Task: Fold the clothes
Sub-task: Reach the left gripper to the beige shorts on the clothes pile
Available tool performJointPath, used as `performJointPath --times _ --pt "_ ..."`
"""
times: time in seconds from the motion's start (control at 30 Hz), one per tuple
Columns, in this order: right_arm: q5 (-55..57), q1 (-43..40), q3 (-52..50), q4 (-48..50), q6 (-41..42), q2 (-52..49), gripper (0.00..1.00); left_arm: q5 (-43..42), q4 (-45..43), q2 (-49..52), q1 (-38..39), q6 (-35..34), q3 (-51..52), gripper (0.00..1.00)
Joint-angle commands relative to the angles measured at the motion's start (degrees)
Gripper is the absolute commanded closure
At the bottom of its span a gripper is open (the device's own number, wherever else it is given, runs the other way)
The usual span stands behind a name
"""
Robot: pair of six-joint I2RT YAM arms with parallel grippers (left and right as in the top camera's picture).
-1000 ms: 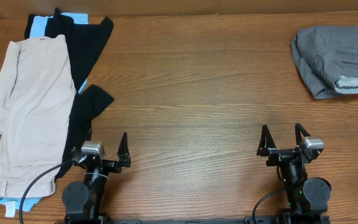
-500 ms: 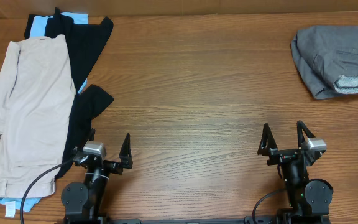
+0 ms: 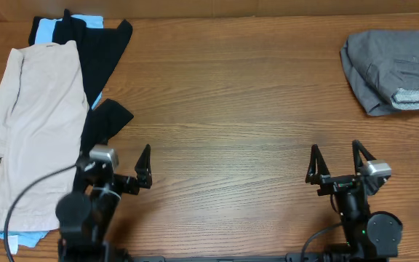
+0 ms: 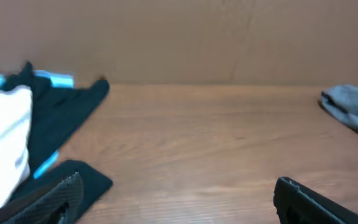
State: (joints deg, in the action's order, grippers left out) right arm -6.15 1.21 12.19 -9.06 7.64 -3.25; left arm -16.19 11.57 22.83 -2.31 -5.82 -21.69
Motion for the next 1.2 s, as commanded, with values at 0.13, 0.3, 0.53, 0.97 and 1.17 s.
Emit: performJointPath --times 0.13,0.3,0.53,0.97,1.17 --pt "-0.39 0.28 12.85 -6.4 -0.02 -11.26 0.0 -1.88 13.03 19.39 -0.35 1.38 -23.08 0.0" --pt "-1.68 0.28 26.49 -16.37 -0.24 -25.75 0.0 -1.81 31.34 33.79 -0.35 5.38 -43.87 0.0" --pt "-5.27 0.28 42.58 -29.79 -0.24 -45.22 0.0 -1.57 48.09 46.88 -0.35 11.61 -59.56 0.0" --pt "-16.37 0.28 53.35 -33.46 -0.2 -75.01 0.0 15.47 42.23 60.04 -0.37 12.07 -60.06 0.0" --pt "-20.94 0.28 53.35 -32.09 -0.26 -80.56 0.0 30.49 32.52 68.48 -1.03 12.57 -60.06 0.02"
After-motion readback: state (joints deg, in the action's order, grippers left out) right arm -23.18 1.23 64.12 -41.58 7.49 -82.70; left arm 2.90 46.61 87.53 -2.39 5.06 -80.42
